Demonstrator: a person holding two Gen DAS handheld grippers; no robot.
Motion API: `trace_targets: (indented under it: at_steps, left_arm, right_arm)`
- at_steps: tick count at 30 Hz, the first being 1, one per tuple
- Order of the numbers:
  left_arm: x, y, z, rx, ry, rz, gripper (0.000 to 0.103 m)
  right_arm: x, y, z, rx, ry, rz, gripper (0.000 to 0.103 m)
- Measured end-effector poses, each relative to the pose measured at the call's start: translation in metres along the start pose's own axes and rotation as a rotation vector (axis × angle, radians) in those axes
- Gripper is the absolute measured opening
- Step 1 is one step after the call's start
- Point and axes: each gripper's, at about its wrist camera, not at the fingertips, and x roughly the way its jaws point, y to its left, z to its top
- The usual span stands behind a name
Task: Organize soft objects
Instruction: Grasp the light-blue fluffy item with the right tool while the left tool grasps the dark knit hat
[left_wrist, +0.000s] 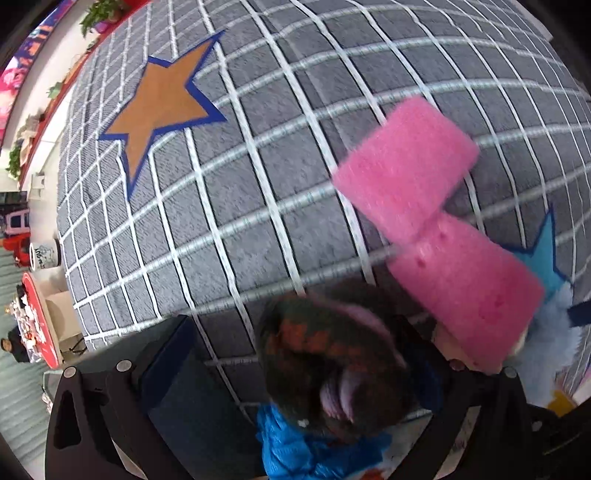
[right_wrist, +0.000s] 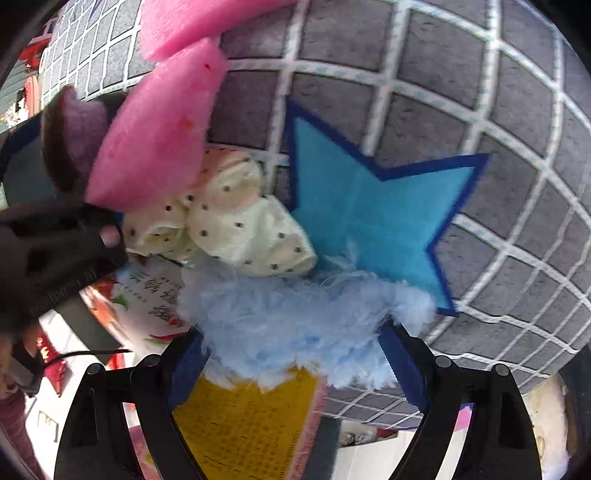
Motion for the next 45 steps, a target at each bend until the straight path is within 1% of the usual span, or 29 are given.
trace_targets:
  at_steps: [1, 2, 4, 5, 6, 7, 8, 11, 13, 16, 18, 21, 22, 25, 26, 27, 28, 30, 31, 32, 34, 36, 37, 38, 40, 42, 43, 44, 45]
  left_arm:
    - [0.000, 0.003, 0.004, -0.009, -0.006, 0.002, 0.103]
    - [0.000, 0.004, 0.007, -0.019, -0.013, 0.004, 0.103]
    - [-0.003, 0.014, 0.017, -0.044, -0.038, 0.012, 0.103]
    - [-0.006, 0.018, 0.022, -0.054, -0.050, 0.017, 0.103]
    - [-0.013, 0.027, 0.028, -0.078, -0.077, 0.020, 0.103]
    - [-0.020, 0.036, 0.033, -0.103, -0.102, 0.018, 0.103]
    - [-0.026, 0.043, 0.035, -0.124, -0.119, 0.015, 0.103]
    - [-0.045, 0.067, 0.036, -0.188, -0.150, -0.027, 0.103]
    - [-0.049, 0.075, 0.031, -0.215, -0.135, -0.065, 0.103]
    - [-0.047, 0.070, 0.014, -0.233, -0.108, -0.118, 0.103]
    - [-0.039, 0.061, -0.002, -0.237, -0.090, -0.138, 0.103]
    - [-0.030, 0.044, -0.013, -0.238, -0.050, -0.167, 0.103]
    - [-0.025, 0.040, -0.014, -0.241, -0.037, -0.170, 0.103]
    - [-0.014, 0.029, -0.014, -0.255, -0.014, -0.177, 0.103]
    - [-0.011, 0.024, -0.013, -0.262, -0.007, -0.167, 0.103]
    - [-0.010, 0.020, -0.012, -0.263, -0.012, -0.141, 0.103]
    - [-0.007, 0.017, -0.010, -0.264, -0.012, -0.148, 0.103]
    - [-0.005, 0.006, -0.011, -0.285, 0.010, -0.169, 0.103]
    - [-0.002, 0.004, -0.010, -0.298, 0.020, -0.177, 0.103]
    - [0.001, 0.000, -0.010, -0.302, 0.023, -0.180, 0.103]
    - [0.010, -0.008, -0.012, -0.296, 0.037, -0.172, 0.103]
    - [0.017, -0.020, -0.018, -0.293, 0.051, -0.165, 0.103]
    - [0.021, -0.022, -0.019, -0.300, 0.055, -0.179, 0.103]
    - [0.019, -0.032, -0.021, -0.316, 0.052, -0.201, 0.103]
    - [0.026, -0.034, -0.023, -0.349, 0.070, -0.259, 0.103]
    - [0.031, -0.030, -0.026, -0.353, 0.072, -0.262, 0.103]
    - [0.032, -0.030, -0.028, -0.357, 0.074, -0.263, 0.103]
    - [0.034, -0.029, -0.029, -0.358, 0.072, -0.263, 0.103]
    - [0.036, -0.026, -0.030, -0.358, 0.068, -0.263, 0.103]
  right_arm:
    - [-0.001, -0.005, -0.002, 0.004, -0.014, -0.026, 0.088]
    - [-0.004, -0.009, -0.003, 0.009, -0.036, -0.072, 0.088]
    - [-0.013, -0.019, -0.004, 0.012, -0.096, -0.213, 0.088]
    - [-0.017, -0.025, -0.003, 0.015, -0.123, -0.267, 0.088]
    - [-0.022, -0.032, -0.003, 0.025, -0.157, -0.304, 0.088]
    - [-0.030, -0.040, -0.002, 0.043, -0.196, -0.309, 0.088]
    - [-0.042, -0.053, -0.002, 0.078, -0.244, -0.280, 0.088]
    - [-0.070, -0.081, -0.003, 0.164, -0.343, -0.181, 0.088]
    - [-0.084, -0.100, -0.010, 0.218, -0.398, -0.119, 0.088]
    - [-0.093, -0.125, -0.020, 0.291, -0.437, -0.040, 0.089]
    - [-0.094, -0.137, -0.026, 0.319, -0.462, -0.014, 0.089]
    - [-0.090, -0.149, -0.039, 0.311, -0.496, -0.017, 0.089]
    - [-0.084, -0.145, -0.042, 0.298, -0.499, -0.027, 0.089]
    - [-0.049, -0.107, -0.047, 0.231, -0.483, -0.088, 0.089]
    - [-0.043, -0.102, -0.042, 0.210, -0.479, -0.113, 0.089]
    - [-0.036, -0.088, -0.040, 0.200, -0.475, -0.134, 0.089]
    - [-0.029, -0.085, -0.036, 0.186, -0.465, -0.156, 0.089]
    - [-0.016, -0.078, -0.028, 0.168, -0.444, -0.171, 0.089]
    - [-0.009, -0.074, -0.025, 0.161, -0.431, -0.179, 0.100]
    - [-0.003, -0.069, -0.024, 0.151, -0.432, -0.211, 0.103]
    - [0.009, -0.058, -0.026, 0.123, -0.441, -0.266, 0.103]
    - [0.012, -0.051, -0.027, 0.104, -0.467, -0.273, 0.103]
    - [0.014, -0.049, -0.027, 0.103, -0.472, -0.271, 0.103]
    - [0.018, -0.036, -0.020, 0.101, -0.475, -0.273, 0.103]
    - [0.016, -0.035, -0.028, 0.101, -0.483, -0.273, 0.103]
    - [0.009, -0.038, -0.031, 0.106, -0.493, -0.271, 0.103]
    - [-0.006, -0.043, -0.019, 0.109, -0.497, -0.270, 0.103]
    - [-0.003, -0.040, -0.024, 0.112, -0.505, -0.269, 0.103]
    - [-0.009, -0.039, -0.018, 0.112, -0.510, -0.269, 0.103]
